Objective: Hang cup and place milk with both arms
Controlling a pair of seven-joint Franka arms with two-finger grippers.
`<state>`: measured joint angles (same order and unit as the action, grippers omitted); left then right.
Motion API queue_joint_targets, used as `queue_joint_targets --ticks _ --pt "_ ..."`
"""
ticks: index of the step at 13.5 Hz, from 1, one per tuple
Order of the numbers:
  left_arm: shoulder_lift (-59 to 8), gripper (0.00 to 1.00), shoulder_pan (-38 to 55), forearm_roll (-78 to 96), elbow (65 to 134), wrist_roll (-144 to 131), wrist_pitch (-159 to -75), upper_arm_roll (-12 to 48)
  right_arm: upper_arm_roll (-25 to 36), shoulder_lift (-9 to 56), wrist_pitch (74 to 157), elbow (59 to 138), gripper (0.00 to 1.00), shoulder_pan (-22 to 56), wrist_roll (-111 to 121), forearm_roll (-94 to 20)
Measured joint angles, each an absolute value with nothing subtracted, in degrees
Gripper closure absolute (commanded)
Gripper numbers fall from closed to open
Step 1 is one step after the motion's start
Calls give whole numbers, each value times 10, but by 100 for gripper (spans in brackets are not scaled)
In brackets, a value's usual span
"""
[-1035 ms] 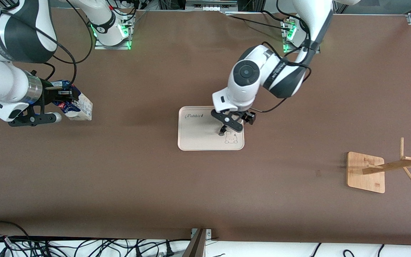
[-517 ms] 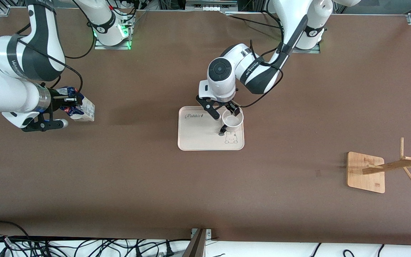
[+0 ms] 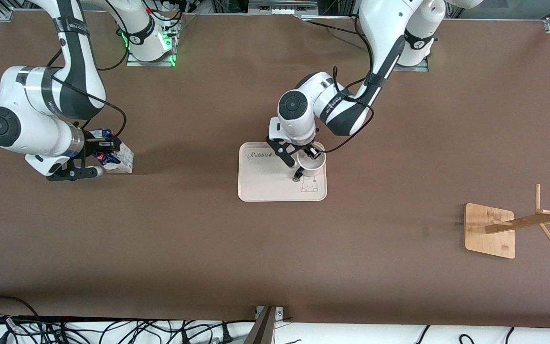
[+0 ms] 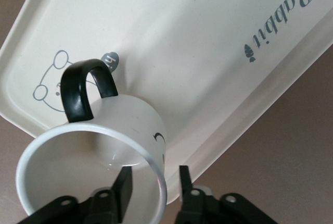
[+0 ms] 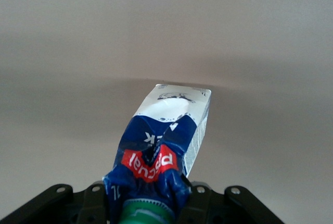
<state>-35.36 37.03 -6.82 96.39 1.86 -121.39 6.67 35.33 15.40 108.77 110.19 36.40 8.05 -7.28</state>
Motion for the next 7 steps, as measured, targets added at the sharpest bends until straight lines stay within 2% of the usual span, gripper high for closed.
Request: queue_joint_targets --ticks 4,7 --pt "-353 100 380 -81 954 22 -1216 67 351 152 1172 1151 69 368 81 -73" --pt "-344 100 380 -81 916 9 -1206 66 343 152 1197 1171 68 370 81 -73"
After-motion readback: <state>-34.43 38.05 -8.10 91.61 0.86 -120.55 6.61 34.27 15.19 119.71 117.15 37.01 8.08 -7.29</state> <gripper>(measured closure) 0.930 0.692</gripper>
